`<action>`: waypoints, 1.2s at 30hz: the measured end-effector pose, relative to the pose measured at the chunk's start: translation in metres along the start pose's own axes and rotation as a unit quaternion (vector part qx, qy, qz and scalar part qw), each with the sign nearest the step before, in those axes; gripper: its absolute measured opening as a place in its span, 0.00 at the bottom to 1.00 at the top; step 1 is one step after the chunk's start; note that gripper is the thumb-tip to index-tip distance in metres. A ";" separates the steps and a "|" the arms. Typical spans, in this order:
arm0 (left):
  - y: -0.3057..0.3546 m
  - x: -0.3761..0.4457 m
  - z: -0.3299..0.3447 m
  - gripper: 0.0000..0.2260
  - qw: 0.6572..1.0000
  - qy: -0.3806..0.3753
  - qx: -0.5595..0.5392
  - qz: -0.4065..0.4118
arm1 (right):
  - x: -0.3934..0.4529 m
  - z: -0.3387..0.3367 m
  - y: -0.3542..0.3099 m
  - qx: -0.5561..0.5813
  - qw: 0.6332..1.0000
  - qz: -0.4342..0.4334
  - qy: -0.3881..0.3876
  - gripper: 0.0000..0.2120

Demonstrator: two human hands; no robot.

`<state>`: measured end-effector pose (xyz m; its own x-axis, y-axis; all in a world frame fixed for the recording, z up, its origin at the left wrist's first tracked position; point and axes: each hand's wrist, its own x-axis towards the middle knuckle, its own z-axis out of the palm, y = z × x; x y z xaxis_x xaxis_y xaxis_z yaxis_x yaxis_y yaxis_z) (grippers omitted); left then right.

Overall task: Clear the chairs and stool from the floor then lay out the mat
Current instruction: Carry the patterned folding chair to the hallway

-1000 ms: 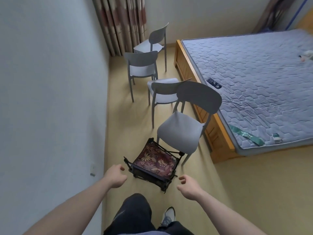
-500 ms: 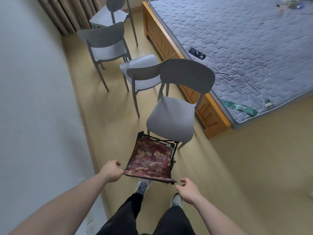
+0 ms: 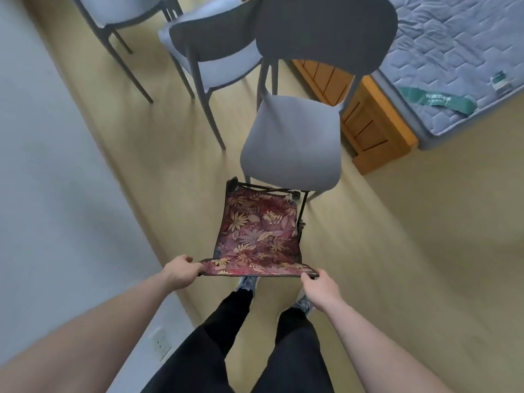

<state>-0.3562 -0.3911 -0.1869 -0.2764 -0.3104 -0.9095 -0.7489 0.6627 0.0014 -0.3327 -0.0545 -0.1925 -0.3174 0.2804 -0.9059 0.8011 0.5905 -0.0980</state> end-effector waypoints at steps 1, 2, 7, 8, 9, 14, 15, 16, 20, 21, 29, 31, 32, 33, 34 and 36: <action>0.000 0.004 0.003 0.29 1.000 -0.006 -0.004 -0.009 | 0.005 0.002 0.000 0.008 1.000 0.009 0.000 0.27; 0.000 0.011 0.007 0.27 1.000 -0.014 -0.012 -0.015 | 0.014 0.005 -0.001 0.023 1.000 0.010 0.004 0.27; 0.004 0.029 0.025 0.26 0.996 -0.026 -0.068 -0.047 | 0.047 0.012 -0.001 0.041 0.998 0.036 0.013 0.30; 0.005 0.033 0.028 0.27 0.995 -0.020 -0.077 -0.052 | 0.055 0.014 -0.001 0.049 0.998 0.044 0.009 0.31; 0.004 0.035 0.030 0.27 0.995 -0.018 -0.084 -0.058 | 0.058 0.014 -0.001 0.072 0.995 0.063 -0.006 0.31; 0.004 0.047 0.030 0.11 0.991 -0.043 -0.119 -0.053 | 0.069 0.009 0.001 0.224 0.963 0.127 -0.081 0.13; 0.005 0.047 0.028 0.09 0.988 -0.042 -0.137 -0.050 | 0.067 0.005 0.001 0.230 0.961 0.125 -0.087 0.10; 0.007 0.043 0.026 0.08 0.986 -0.037 -0.152 -0.048 | 0.061 0.001 0.001 0.244 0.958 0.123 -0.090 0.08; 0.012 0.016 0.010 0.05 0.982 -0.026 -0.186 -0.037 | 0.033 -0.011 0.003 0.254 0.956 0.118 -0.088 0.09; 0.012 0.010 0.005 0.05 0.982 -0.034 -0.186 -0.030 | 0.026 -0.014 0.004 0.250 0.958 0.117 -0.083 0.09; -0.019 -0.078 -0.029 0.11 0.983 -0.048 -0.175 0.022 | -0.094 -0.037 0.019 0.255 0.961 0.101 -0.027 0.10; -0.025 -0.096 -0.035 0.12 0.981 -0.057 -0.182 0.030 | -0.118 -0.041 0.025 0.255 0.962 0.102 -0.015 0.10; -0.028 -0.106 -0.037 0.13 0.980 -0.062 -0.186 0.036 | -0.132 -0.042 0.029 0.257 0.961 0.102 -0.012 0.11; -0.029 -0.114 -0.040 0.14 0.978 -0.066 -0.191 0.042 | -0.142 -0.043 0.033 0.260 0.960 0.101 -0.012 0.12; -0.030 -0.120 -0.042 0.14 0.977 -0.071 -0.197 0.049 | -0.151 -0.043 0.037 0.267 0.958 0.100 -0.009 0.12; -0.027 -0.133 -0.045 0.11 0.975 -0.080 -0.195 0.064 | -0.167 -0.045 0.044 0.278 0.956 0.097 0.002 0.12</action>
<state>-0.3262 -0.3987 -0.0472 -0.3091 -0.1108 -0.9445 -0.8949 0.3700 0.2495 -0.2672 -0.0414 -0.0273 -0.1370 0.3469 -0.9279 0.9905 0.0332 -0.1338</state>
